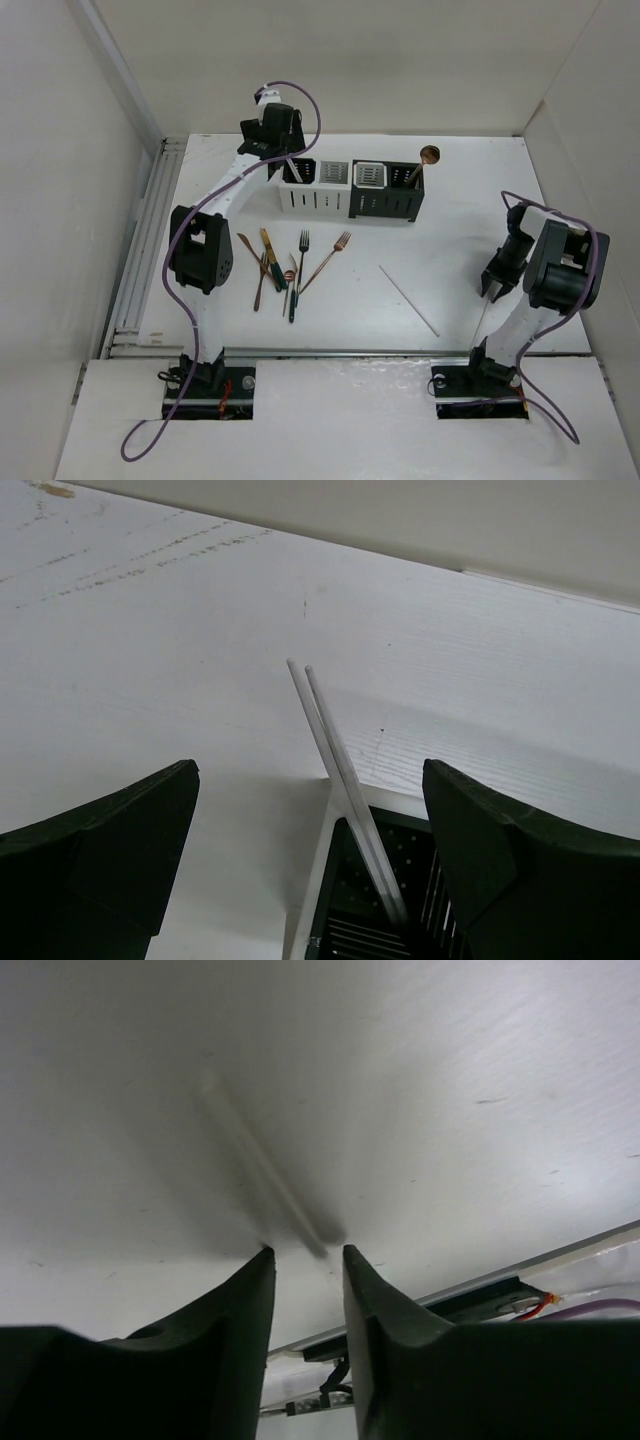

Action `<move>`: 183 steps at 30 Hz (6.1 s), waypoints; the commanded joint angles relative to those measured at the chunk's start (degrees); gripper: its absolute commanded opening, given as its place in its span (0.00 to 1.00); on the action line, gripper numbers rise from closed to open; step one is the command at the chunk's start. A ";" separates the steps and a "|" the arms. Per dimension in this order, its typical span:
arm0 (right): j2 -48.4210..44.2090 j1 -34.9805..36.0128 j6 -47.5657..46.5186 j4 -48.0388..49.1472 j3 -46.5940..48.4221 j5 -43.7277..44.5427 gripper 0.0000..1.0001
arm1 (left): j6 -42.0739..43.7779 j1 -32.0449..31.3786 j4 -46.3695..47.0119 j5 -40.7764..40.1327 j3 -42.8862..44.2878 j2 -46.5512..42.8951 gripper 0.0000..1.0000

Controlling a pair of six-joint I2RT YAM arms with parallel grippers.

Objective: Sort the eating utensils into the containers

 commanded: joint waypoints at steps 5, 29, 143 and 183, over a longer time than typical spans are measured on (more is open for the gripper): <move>4.84 5.71 3.04 6.94 0.66 1.25 0.33 | 1.59 0.19 0.81 -3.62 -0.90 -4.66 0.93; 18.82 7.48 0.76 6.60 26.96 2.65 0.27 | 3.70 0.19 1.33 -4.67 -4.42 -7.92 0.93; -18.80 43.78 4.80 41.40 28.53 -11.67 0.92 | 20.66 0.89 37.71 26.97 -18.48 -9.33 0.00; -13.10 62.06 3.39 8.01 -3.02 -3.15 0.92 | 8.62 0.01 2.66 12.11 -14.18 -20.39 0.69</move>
